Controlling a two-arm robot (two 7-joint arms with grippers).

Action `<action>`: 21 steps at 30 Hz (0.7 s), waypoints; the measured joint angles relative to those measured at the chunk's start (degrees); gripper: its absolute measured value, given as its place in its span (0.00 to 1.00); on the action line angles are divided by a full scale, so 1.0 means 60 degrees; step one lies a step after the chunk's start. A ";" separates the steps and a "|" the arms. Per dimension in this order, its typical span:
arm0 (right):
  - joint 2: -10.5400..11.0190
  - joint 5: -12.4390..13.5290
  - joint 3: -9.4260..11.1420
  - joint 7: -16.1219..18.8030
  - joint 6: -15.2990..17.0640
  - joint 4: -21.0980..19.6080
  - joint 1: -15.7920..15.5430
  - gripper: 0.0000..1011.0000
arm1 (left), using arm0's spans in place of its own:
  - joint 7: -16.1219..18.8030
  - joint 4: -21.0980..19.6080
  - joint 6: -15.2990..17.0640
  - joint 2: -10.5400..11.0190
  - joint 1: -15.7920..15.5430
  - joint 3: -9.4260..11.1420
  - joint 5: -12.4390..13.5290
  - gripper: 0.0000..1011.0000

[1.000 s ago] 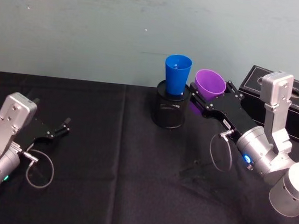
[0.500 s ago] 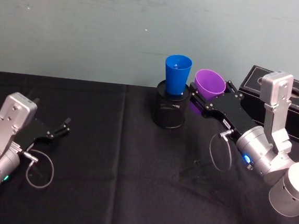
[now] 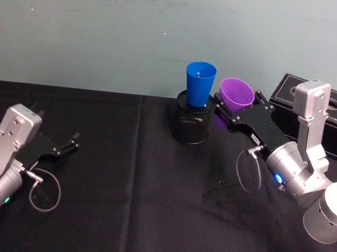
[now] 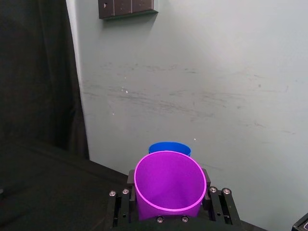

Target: Pick up one cup with a gripper and tap it against the other cup.

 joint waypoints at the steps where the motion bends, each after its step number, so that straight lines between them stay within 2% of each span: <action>1: 0.0000 0.0000 0.0000 0.0000 0.0000 0.0000 0.0000 0.73 | 0.0000 0.0000 0.0000 0.0000 0.0000 -0.0001 0.0000 1.00; 11: 0.0008 0.0007 -0.0003 0.0001 0.0008 -0.0019 -0.0017 0.73 | 0.0000 0.0000 0.0000 0.0000 0.0001 0.0000 0.0000 1.00; 21: 0.0233 -0.0002 -0.0032 -0.0185 0.0481 -0.0837 -0.0582 0.73 | 0.0000 0.0000 -0.0001 0.0000 0.0000 0.0000 0.0000 1.00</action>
